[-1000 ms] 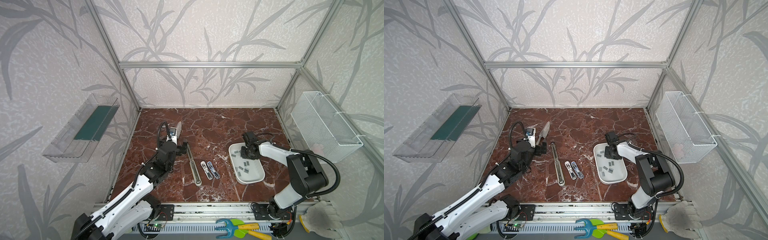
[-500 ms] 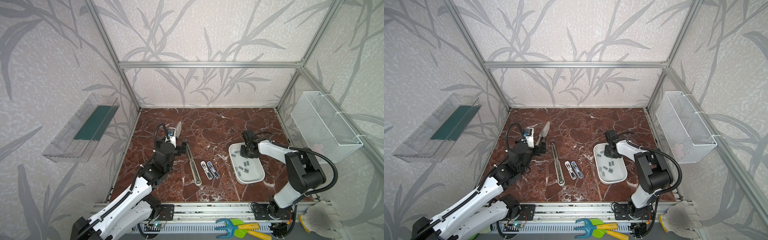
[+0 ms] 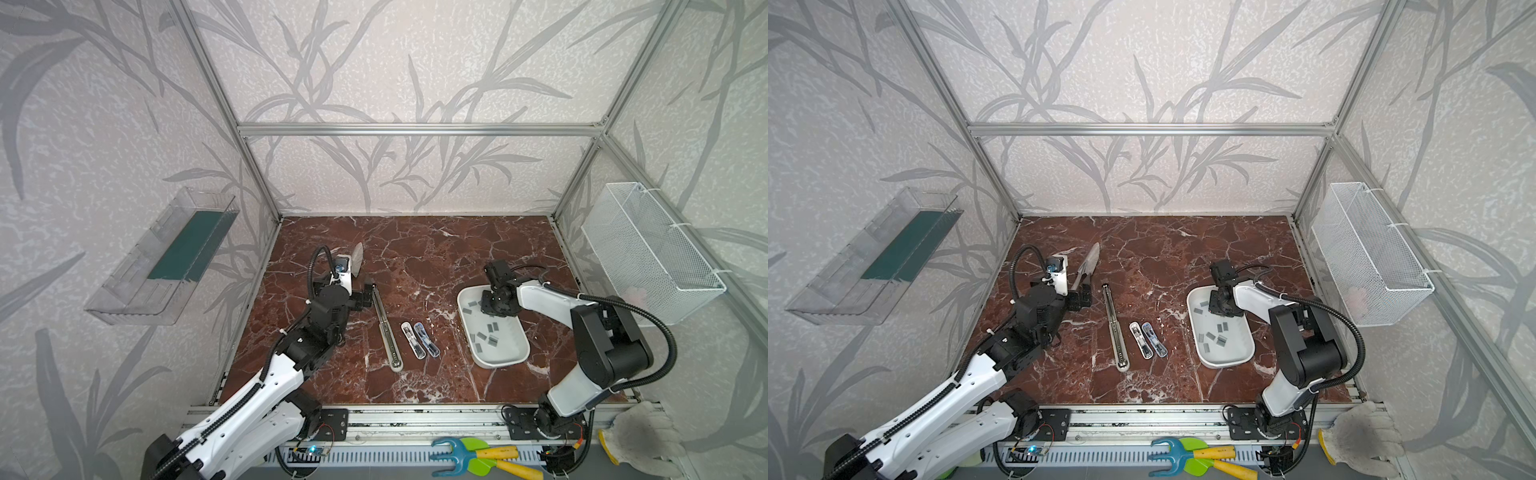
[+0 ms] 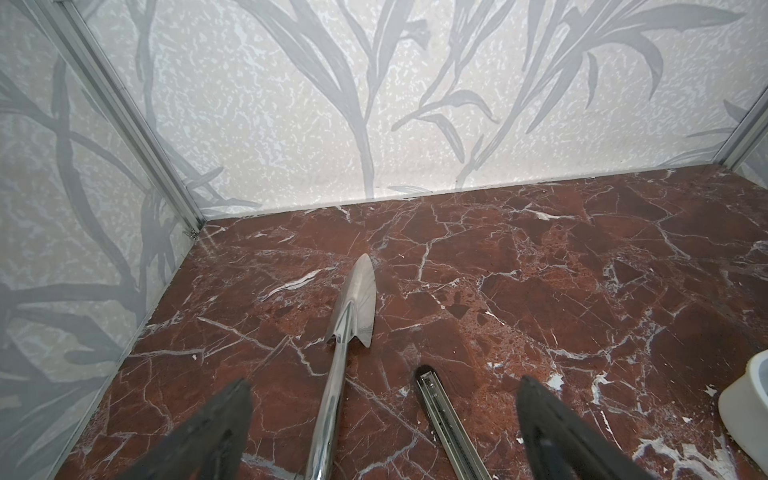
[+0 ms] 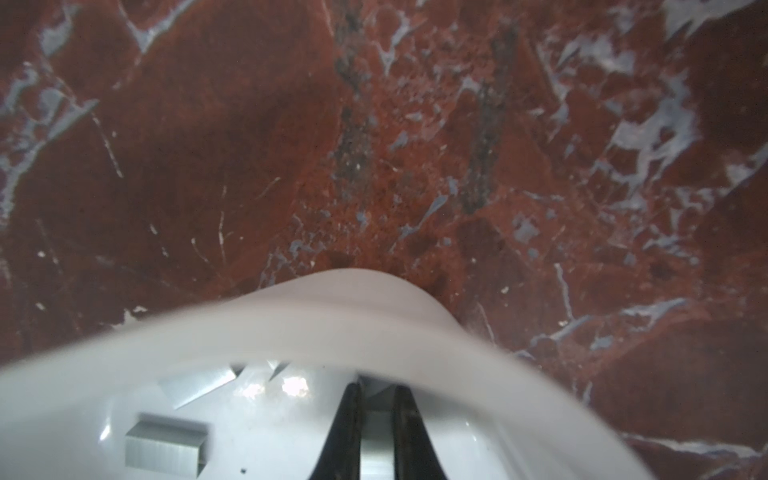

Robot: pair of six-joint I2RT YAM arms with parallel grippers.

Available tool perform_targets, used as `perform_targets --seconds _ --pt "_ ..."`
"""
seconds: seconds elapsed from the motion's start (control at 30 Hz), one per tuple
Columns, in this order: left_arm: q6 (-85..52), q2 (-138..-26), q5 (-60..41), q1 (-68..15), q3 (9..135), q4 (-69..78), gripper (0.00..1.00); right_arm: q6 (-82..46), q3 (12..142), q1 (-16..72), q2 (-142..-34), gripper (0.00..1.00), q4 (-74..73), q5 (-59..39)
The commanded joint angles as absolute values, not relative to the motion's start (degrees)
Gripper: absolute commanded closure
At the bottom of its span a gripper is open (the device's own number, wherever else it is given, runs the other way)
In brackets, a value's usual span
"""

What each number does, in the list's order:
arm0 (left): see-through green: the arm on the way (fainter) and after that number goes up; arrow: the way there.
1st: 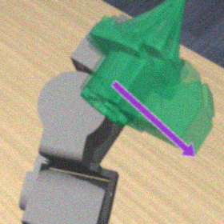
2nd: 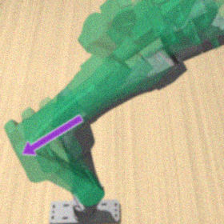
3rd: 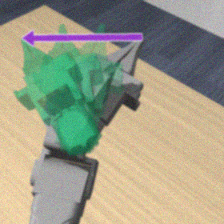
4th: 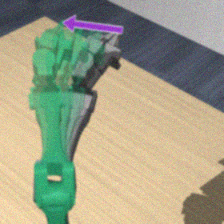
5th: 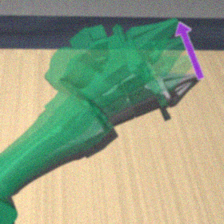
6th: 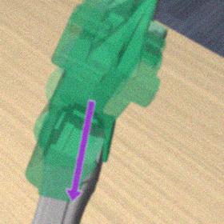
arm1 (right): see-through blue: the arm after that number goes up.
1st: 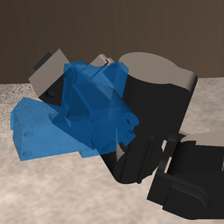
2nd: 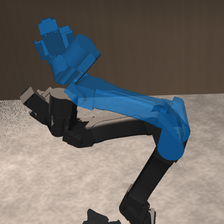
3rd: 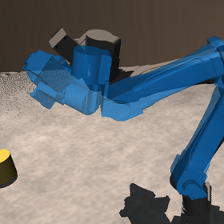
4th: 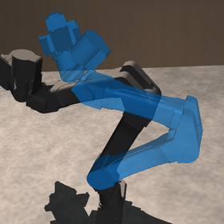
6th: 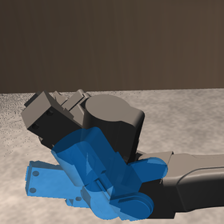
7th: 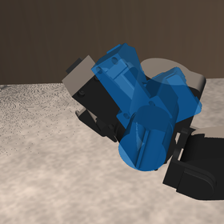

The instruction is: Load the staples into the stapler

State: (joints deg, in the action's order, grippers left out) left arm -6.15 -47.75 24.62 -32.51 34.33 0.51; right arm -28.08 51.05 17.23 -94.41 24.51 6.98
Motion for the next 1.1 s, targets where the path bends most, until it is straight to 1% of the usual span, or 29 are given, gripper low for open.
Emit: perform_targets --seconds 0.0,0.1,0.2,0.27,0.33,0.43,0.5,0.53,0.57,0.6,0.63,0.7,0.77,0.83,0.87,0.93,1.0,1.07 --pt "-8.0 -47.0 23.7 -32.2 34.4 0.2 0.01 -28.8 49.2 17.0 -92.0 0.88 25.9 7.5" --pt "-12.2 -46.5 22.3 -32.2 35.2 -2.3 0.01 -28.7 48.9 17.0 -90.2 0.89 25.4 6.8" --pt "-22.7 -44.7 21.0 -32.2 35.1 -5.1 0.01 -28.6 48.1 17.2 -87.6 0.9 23.7 5.8" --pt "-30.4 -43.0 17.5 -32.2 33.7 -3.3 0.01 -28.3 47.5 17.4 -86.1 0.92 22.3 5.0" --pt "-37.7 -41.1 14.1 -32.2 34.1 -4.8 0.01 -28.3 47.1 18.0 -84.7 0.93 21.1 5.3" --pt "-38.3 -39.5 7.4 -32.2 37.1 -7.6 0.01 -28.6 45.9 18.9 -82.1 0.93 19.0 6.4" --pt "-44.3 -38.8 9.6 -32.2 37.5 -12.2 0.01 -28.7 44.5 19.5 -80.2 0.93 17.5 6.7" --pt "-48.5 -38.4 11.0 -32.2 35.2 -11.3 0.01 -28.7 43.9 19.9 -79.0 0.93 17.2 6.9" --pt "-49.7 -37.8 11.5 -32.1 32.2 -8.1 0.01 -29.0 43.3 20.6 -77.8 0.93 17.3 7.6" --pt "-47.9 -37.3 11.6 -32.1 29.8 -4.3 0.01 -29.1 42.8 21.5 -76.6 0.93 17.0 8.5" --pt "-42.9 -36.7 11.8 -32.2 26.8 1.0 0.01 -29.0 42.2 22.6 -75.2 0.93 16.7 9.2" --pt "-36.9 -35.6 14.8 -32.1 21.7 7.8 0.01 -29.0 41.7 24.4 -73.0 0.93 17.5 10.2" --pt "-26.1 -35.2 16.7 -32.1 15.1 17.9 0.01 -29.1 40.7 26.3 -70.4 0.93 17.4 10.6" --pt "-29.7 -34.2 24.5 -32.1 12.3 18.3 0.01 -29.8 39.1 29.1 -67.7 0.93 16.2 11.4" --pt "-29.7 -34.0 25.8 -32.1 11.2 19.7 0.01 -29.5 38.1 30.9 -66.3 0.93 14.3 12.0" --pt "-25.8 -34.4 24.3 -32.0 10.3 23.4 0.01 -29.8 38.5 34.3 -64.5 0.93 14.1 14.0" --pt "-23.5 -35.3 23.8 -31.9 11.9 23.1 0.01 -30.4 40.1 37.6 -63.9 0.93 15.1 14.6" --pt "-22.6 -37.0 24.0 -32.0 14.2 20.9 0.01 -30.3 42.4 42.7 -63.7 0.93 15.1 15.8"
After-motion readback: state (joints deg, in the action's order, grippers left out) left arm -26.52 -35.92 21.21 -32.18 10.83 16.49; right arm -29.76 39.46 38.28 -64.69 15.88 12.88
